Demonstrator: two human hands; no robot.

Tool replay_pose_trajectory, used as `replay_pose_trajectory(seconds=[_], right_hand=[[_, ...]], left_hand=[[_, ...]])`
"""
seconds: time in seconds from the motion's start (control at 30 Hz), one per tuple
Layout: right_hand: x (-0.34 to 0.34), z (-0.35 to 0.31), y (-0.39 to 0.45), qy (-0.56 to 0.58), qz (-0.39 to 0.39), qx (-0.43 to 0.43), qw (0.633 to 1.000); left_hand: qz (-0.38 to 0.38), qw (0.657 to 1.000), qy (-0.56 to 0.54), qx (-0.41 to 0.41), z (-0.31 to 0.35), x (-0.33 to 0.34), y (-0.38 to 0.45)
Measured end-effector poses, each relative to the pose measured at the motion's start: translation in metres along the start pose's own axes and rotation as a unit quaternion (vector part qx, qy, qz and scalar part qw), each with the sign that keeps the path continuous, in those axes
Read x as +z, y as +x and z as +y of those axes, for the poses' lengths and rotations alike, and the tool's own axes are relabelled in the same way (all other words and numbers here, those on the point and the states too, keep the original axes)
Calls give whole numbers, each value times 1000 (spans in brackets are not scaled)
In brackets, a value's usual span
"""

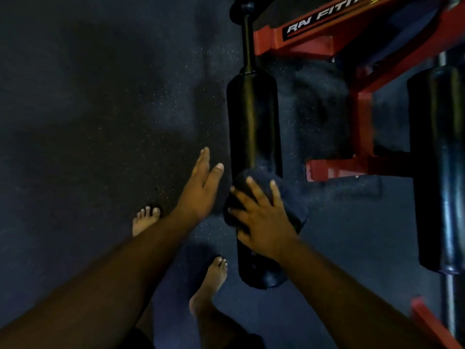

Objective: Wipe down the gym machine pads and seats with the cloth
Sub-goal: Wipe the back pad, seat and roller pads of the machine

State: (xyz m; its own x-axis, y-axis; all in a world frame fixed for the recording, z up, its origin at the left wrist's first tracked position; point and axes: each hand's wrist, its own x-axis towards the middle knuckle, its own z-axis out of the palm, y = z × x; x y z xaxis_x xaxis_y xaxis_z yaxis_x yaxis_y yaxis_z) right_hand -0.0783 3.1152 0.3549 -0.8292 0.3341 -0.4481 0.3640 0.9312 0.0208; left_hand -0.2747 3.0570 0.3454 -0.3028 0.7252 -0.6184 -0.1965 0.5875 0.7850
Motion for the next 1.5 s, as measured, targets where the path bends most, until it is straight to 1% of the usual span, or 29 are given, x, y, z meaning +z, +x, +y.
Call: replay_pose_trajectory(seconds=[0.07, 0.1, 0.13, 0.2, 0.23, 0.3, 0.33, 0.4, 0.5, 0.57, 0.6, 0.63, 0.7, 0.77, 0.8, 0.87, 0.97, 1.03, 1.07, 1.17, 1.23, 1.27, 1.3, 1.4, 1.47, 1.5], right_hand=[[5, 13, -1, -13, -2, -51, 999], [-1, 25, 13, -23, 17, -60, 998], [-9, 36, 32, -19, 21, -47, 998], [-21, 49, 63, 5, 27, 11, 1000], [-24, 50, 71, 17, 41, 38, 998], [-15, 35, 55, 45, 66, 67, 995], [-6, 24, 35, 55, 70, 64, 994], [20, 0, -17, 70, 74, 31, 994], [59, -40, -102, 50, 31, -54, 997], [68, -40, -118, 16, 22, -95, 995], [66, -31, -109, 6, 31, -95, 995], [58, -22, -91, 11, 53, -71, 996], [39, -2, -45, 78, 99, 56, 990], [28, 9, -11, 168, 123, 169, 963], [28, 8, -9, 200, 136, 194, 951], [44, -8, -37, 228, 152, 206, 939], [75, -53, -117, 299, 123, 238, 916], [83, -70, -146, 325, 99, 269, 901], [81, -68, -141, 324, 89, 280, 899], [57, -53, -79, 236, 84, 316, 915], [38, -47, -29, 152, 63, 311, 936], [36, -49, -18, 106, 47, 297, 948], [36, -53, -16, 67, 40, 265, 961], [62, -76, -75, 17, 20, 132, 991], [78, -84, -119, 4, 8, 83, 997], [80, -82, -128, 4, 2, 66, 998]], left_hand=[[-9, 1000, -8, -7, -4, 8, -12], [-10, 1000, -8, -5, -7, 14, -17], [-10, 1000, -7, 3, -10, 18, -19], [-5, 1000, -4, 19, -18, 29, -22], [-3, 1000, -4, 21, -20, 32, -21], [12, 1000, -7, 10, -29, 38, -26], [26, 1000, -9, 8, -34, 41, -34], [41, 999, -19, 1, -39, 45, -51], [38, 999, -28, -8, -46, 48, -75], [29, 999, -24, -16, -52, 51, -84], [26, 999, -21, -19, -56, 54, -87], [24, 999, -18, -18, -60, 56, -90], [23, 1000, -12, -7, -68, 63, -93], [21, 1000, -10, -6, -76, 67, -92], [18, 1000, -11, -11, -79, 69, -91], [12, 999, -16, -29, -85, 73, -94], [12, 999, -26, -32, -83, 80, -109], [11, 999, -22, -30, -82, 82, -116], [10, 999, -24, -32, -82, 83, -117], [-3, 999, -18, -34, -84, 86, -114], [9, 999, -27, -34, -84, 86, -108], [18, 998, -38, -43, -88, 87, -107], [26, 997, -58, -53, -89, 87, -106], [53, 990, -109, -70, -93, 86, -116], [58, 990, -101, -77, -92, 80, -123], [55, 990, -99, -78, -92, 77, -126]])
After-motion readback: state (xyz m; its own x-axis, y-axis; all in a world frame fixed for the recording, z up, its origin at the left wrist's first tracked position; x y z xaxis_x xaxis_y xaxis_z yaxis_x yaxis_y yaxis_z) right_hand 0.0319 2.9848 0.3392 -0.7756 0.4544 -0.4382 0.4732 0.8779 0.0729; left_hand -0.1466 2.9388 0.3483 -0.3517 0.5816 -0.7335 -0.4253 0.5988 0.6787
